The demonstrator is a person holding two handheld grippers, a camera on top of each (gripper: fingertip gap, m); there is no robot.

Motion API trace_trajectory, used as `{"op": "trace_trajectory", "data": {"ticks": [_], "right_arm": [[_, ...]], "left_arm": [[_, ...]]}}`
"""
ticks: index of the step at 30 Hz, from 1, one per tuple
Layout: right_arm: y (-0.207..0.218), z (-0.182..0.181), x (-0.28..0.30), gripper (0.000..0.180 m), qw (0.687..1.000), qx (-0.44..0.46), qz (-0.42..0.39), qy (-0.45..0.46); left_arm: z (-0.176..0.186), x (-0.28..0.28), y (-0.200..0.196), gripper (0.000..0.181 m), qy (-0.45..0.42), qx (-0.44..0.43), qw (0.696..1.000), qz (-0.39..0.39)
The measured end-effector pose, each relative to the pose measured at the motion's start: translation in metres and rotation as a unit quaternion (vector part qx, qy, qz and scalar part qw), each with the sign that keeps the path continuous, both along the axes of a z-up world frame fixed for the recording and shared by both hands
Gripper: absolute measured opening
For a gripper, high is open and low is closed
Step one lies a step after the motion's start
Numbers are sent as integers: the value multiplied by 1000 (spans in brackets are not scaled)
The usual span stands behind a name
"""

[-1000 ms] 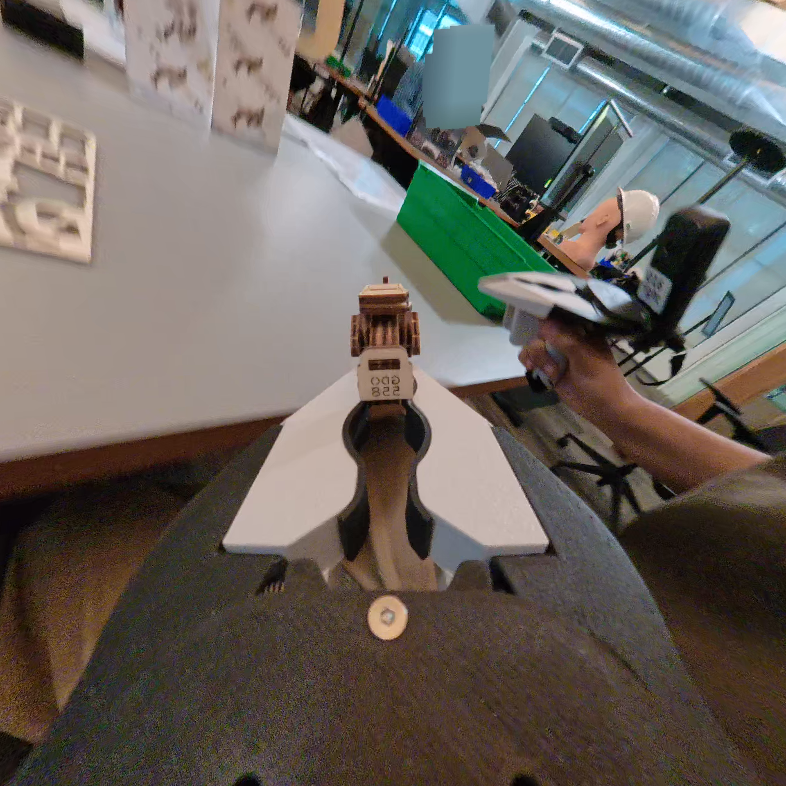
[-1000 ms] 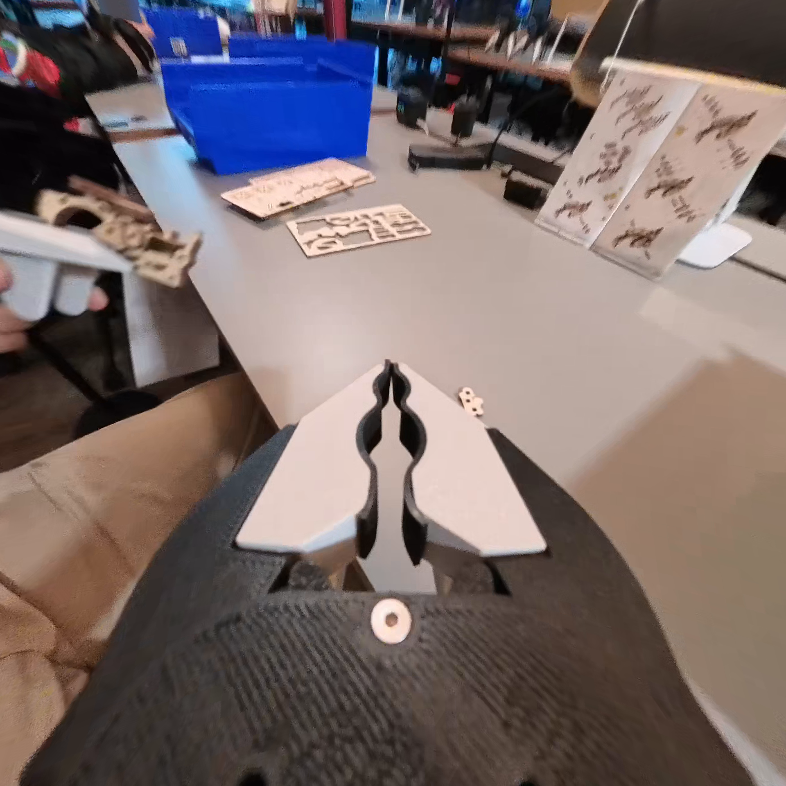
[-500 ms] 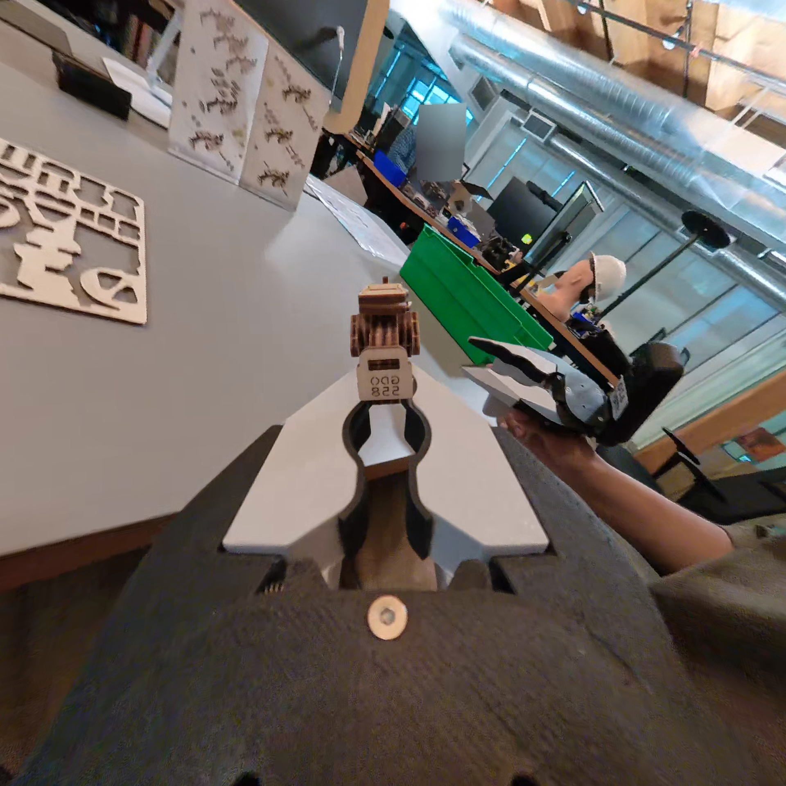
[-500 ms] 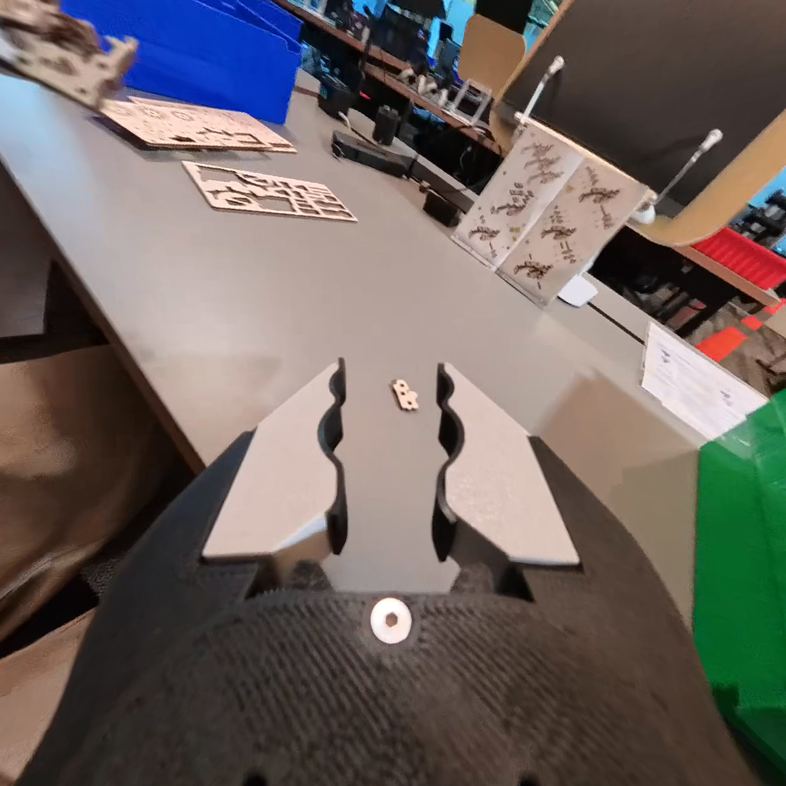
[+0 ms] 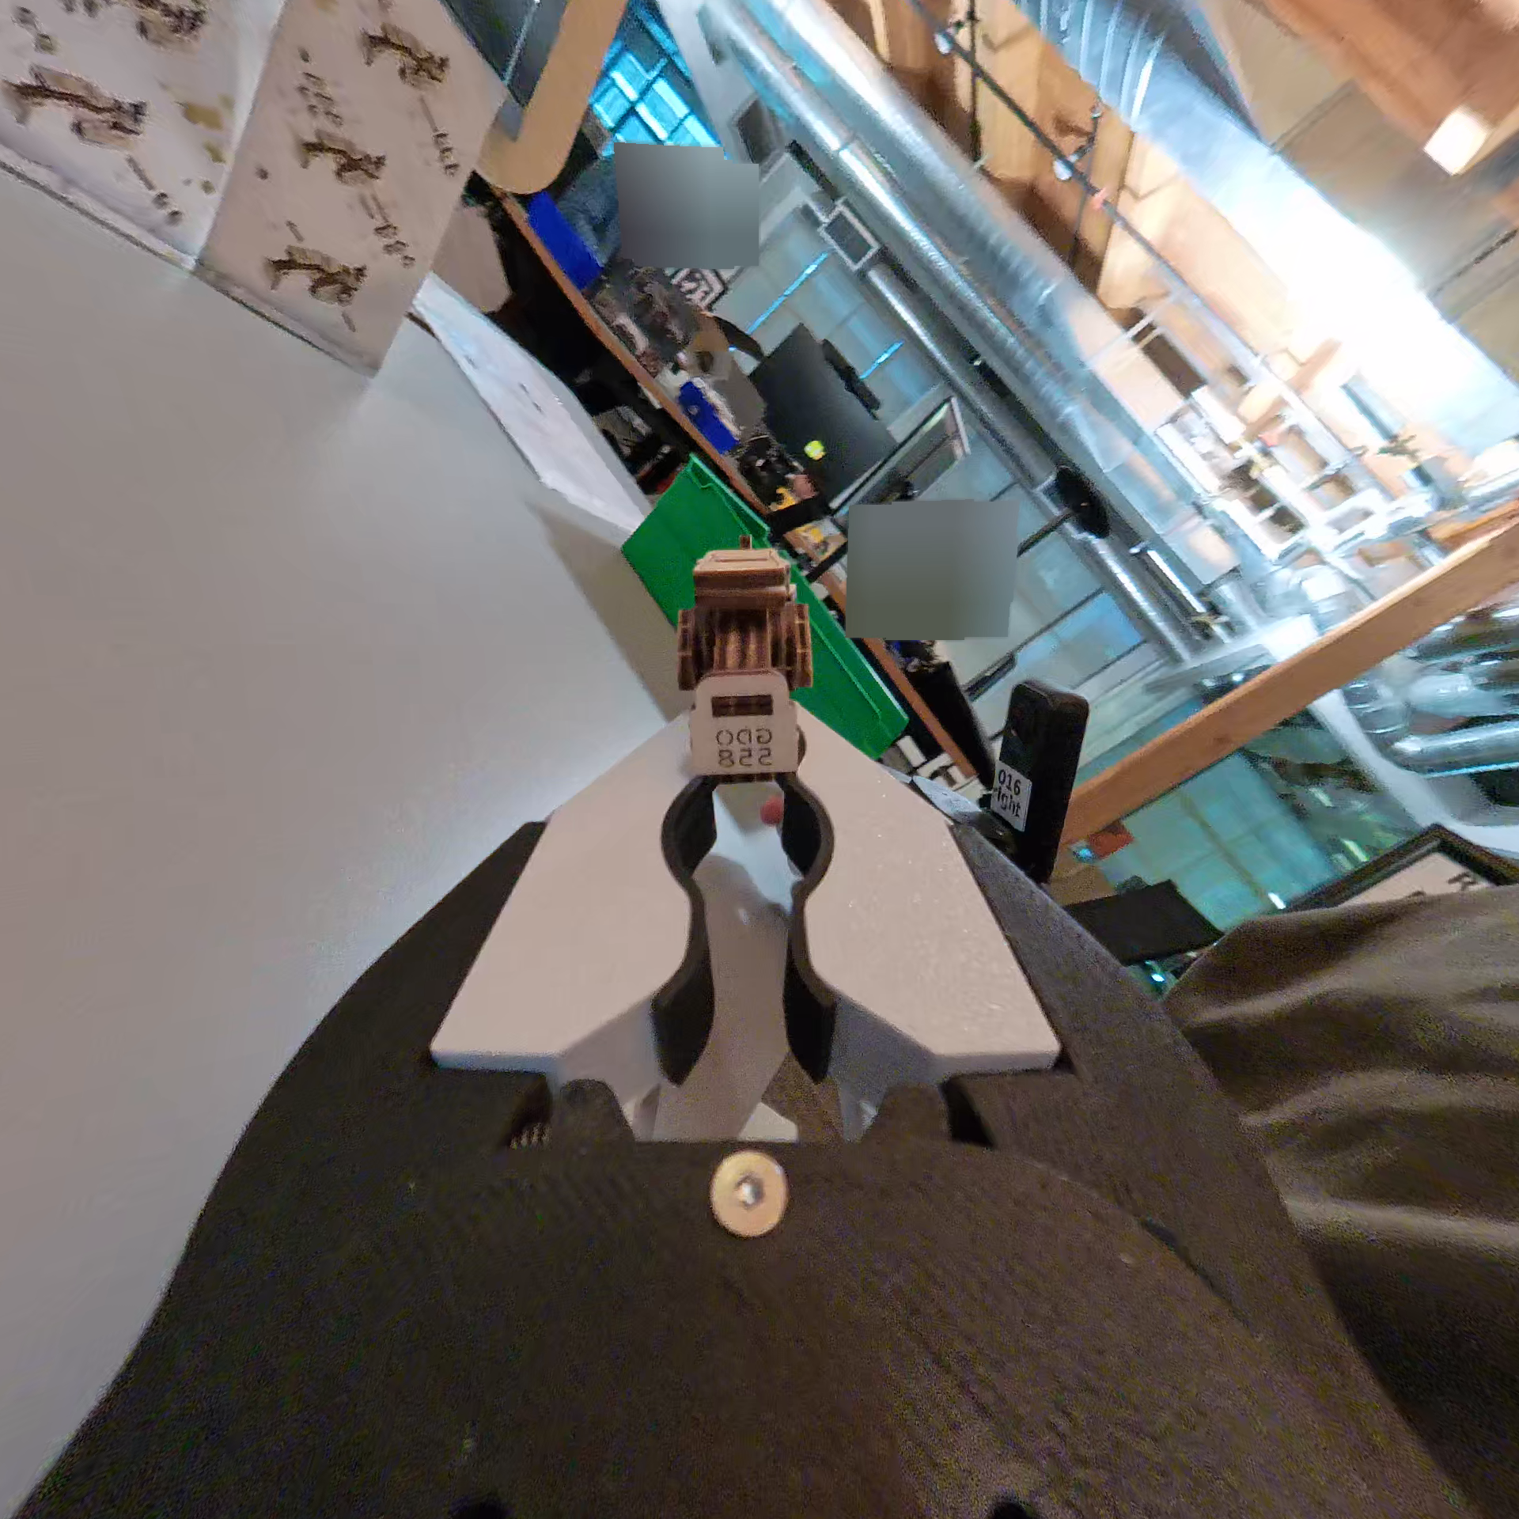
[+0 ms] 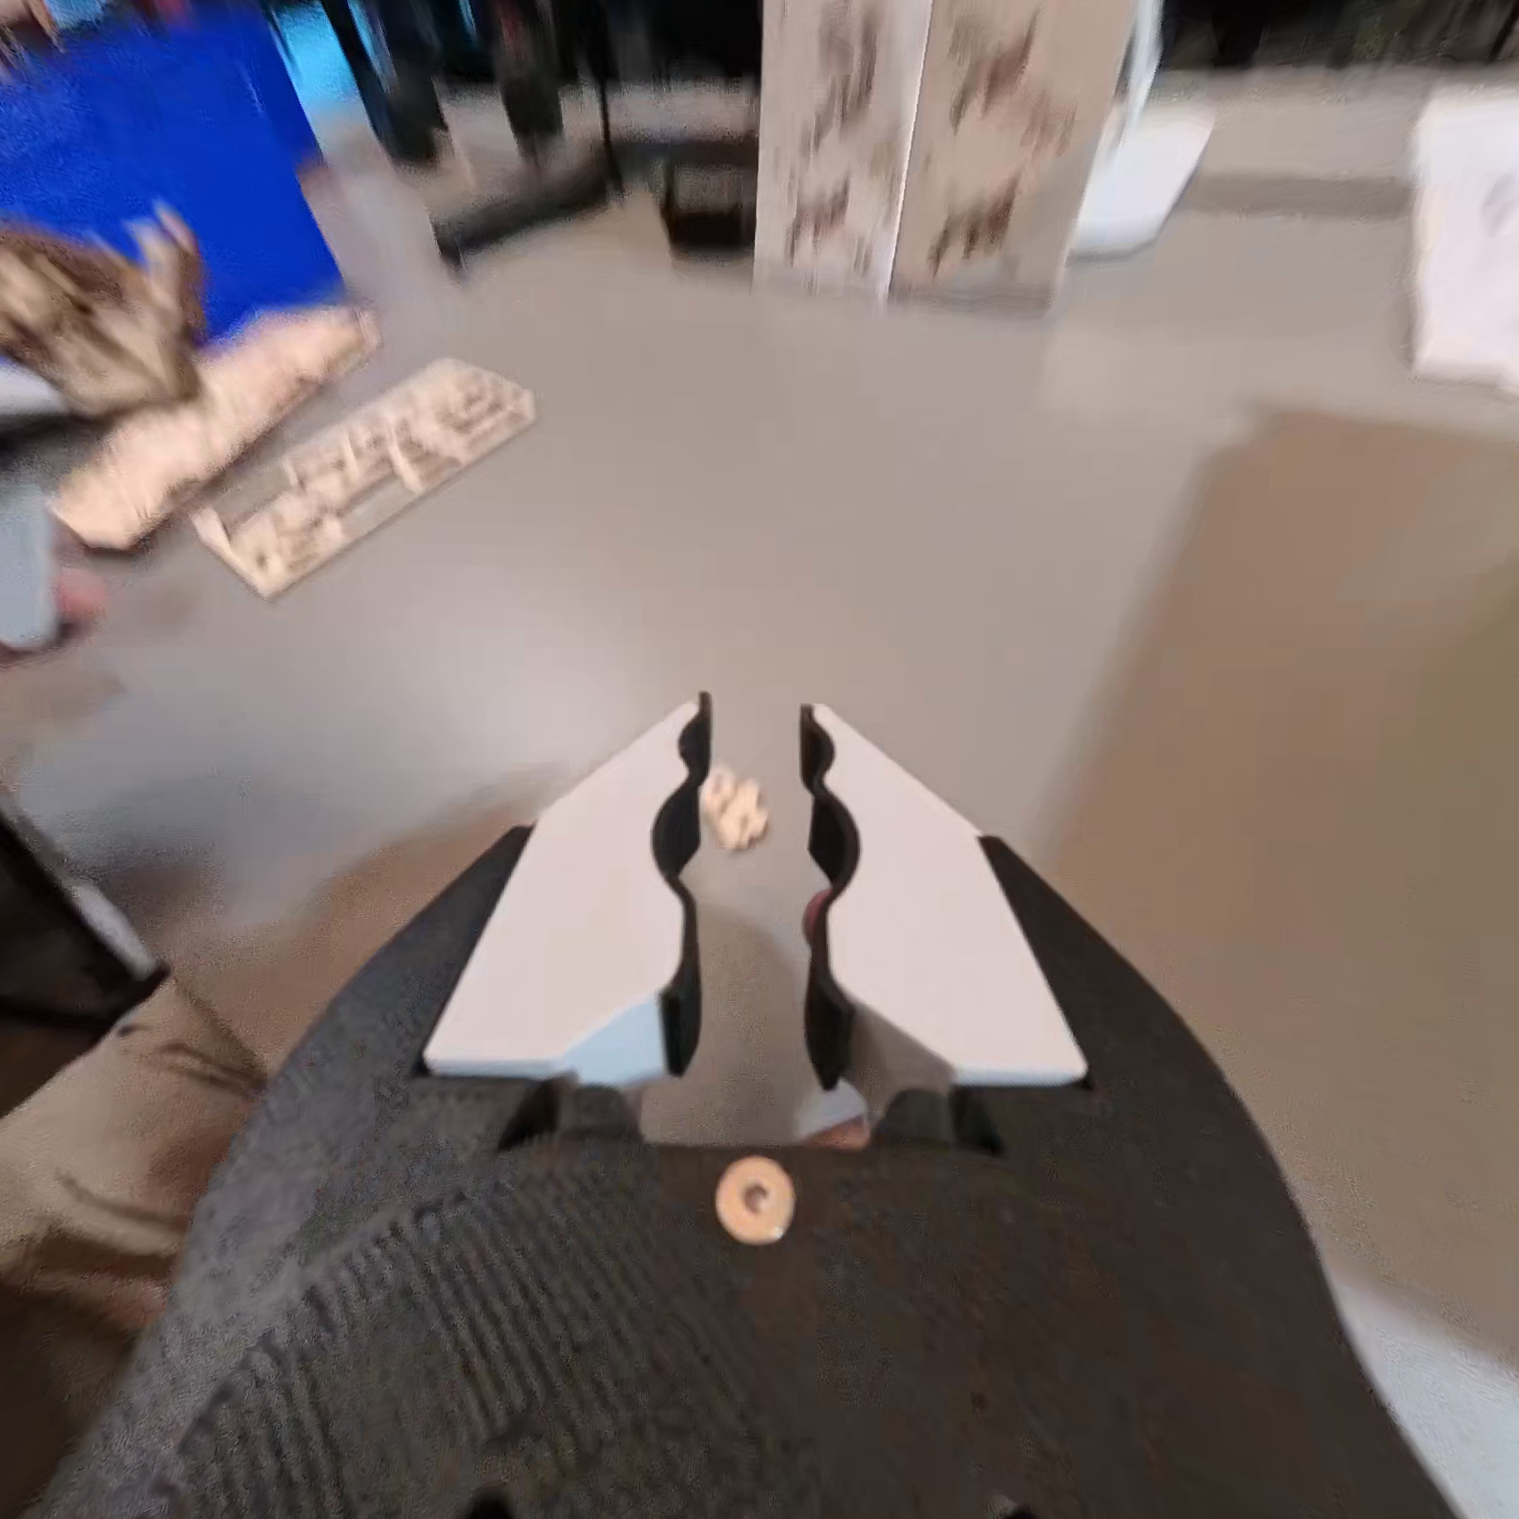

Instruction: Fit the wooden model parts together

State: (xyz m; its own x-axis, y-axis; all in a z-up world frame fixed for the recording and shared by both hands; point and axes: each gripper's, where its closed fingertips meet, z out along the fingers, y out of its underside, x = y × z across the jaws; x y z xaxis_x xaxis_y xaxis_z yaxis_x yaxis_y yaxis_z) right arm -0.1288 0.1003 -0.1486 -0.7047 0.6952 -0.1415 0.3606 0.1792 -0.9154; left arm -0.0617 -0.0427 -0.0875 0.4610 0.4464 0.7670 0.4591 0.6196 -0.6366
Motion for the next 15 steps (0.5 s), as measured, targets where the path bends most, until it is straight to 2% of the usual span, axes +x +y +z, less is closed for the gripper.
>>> {"op": "trace_trajectory", "data": {"ticks": [1,3,5,7,9,12,15], "right_arm": [[3,20,-12,17,999,-16,-8,50],[3,53,-32,4,986,19,-2,164],[0,60,-51,1,971,59,-9,233],[-6,50,-68,0,970,44,-21,237],[-21,41,-81,0,976,35,-8,217],[-39,50,-91,0,975,17,1,224],[-43,42,-90,0,980,16,15,198]], "left_arm": [[0,-8,0,5,-4,2,1000,-7],[-6,-24,2,5,-9,-17,1000,-16],[-9,-43,2,5,-28,1,999,-31],[-4,-61,3,5,-38,68,995,-62],[-9,-80,2,4,-56,92,991,-80],[-16,-96,5,4,-53,47,993,-100],[-21,-99,4,5,-33,-15,994,-106]]}}
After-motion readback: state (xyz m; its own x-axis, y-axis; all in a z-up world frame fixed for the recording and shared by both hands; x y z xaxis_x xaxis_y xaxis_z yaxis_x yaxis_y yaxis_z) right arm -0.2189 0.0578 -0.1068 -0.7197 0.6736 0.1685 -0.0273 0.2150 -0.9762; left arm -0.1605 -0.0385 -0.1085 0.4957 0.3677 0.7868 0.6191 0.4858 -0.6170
